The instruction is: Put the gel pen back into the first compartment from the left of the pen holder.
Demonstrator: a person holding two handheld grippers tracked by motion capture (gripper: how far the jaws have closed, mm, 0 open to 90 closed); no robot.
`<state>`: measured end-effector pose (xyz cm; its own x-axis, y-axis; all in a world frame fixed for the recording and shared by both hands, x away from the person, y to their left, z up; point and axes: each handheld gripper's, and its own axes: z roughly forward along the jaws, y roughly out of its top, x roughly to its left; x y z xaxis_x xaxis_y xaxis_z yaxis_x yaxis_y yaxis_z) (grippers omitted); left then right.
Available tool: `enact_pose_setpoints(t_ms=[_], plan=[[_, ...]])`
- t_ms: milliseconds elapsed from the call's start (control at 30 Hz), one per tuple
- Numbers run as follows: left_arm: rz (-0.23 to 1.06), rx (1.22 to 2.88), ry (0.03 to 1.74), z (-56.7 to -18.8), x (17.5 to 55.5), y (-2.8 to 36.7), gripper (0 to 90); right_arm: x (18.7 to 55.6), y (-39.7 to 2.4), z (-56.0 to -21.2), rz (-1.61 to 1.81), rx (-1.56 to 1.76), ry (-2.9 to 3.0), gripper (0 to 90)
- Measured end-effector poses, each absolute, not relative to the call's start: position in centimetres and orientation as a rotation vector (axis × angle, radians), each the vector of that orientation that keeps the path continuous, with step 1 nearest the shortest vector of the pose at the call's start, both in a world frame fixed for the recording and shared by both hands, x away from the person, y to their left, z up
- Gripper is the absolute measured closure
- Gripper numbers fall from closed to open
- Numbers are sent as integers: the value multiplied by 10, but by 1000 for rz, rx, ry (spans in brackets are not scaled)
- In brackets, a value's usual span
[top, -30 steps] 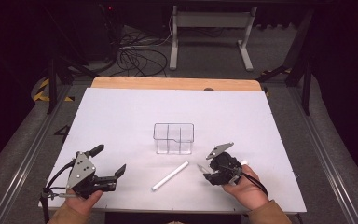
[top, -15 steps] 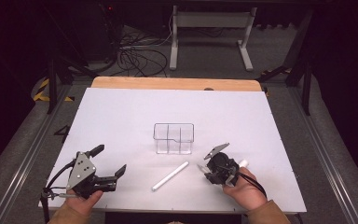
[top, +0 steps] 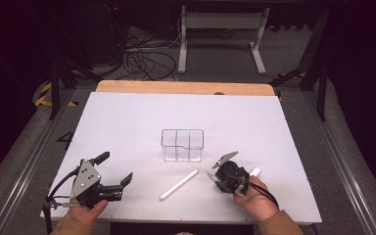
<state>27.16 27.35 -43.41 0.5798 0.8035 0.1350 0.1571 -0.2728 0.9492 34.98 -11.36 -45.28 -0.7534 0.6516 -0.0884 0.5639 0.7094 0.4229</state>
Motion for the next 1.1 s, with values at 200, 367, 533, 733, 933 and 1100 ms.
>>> enact_pose_setpoints(t_ms=[200,367,533,733,933,1100], plan=[[774,1765,791,-434,272,274,66,349,-113,-453,550,962,2686,795],[772,1763,793,-434,272,274,66,349,-113,-453,550,962,2686,798],[771,1762,793,-434,271,274,65,350,-114,-451,561,972,2687,800],[768,1763,792,-434,271,273,65,348,-116,-445,602,985,2687,802],[771,1760,791,-434,271,274,65,345,-117,-437,641,964,2669,802],[772,1760,791,-434,271,274,65,342,-119,-429,681,955,2648,802]])
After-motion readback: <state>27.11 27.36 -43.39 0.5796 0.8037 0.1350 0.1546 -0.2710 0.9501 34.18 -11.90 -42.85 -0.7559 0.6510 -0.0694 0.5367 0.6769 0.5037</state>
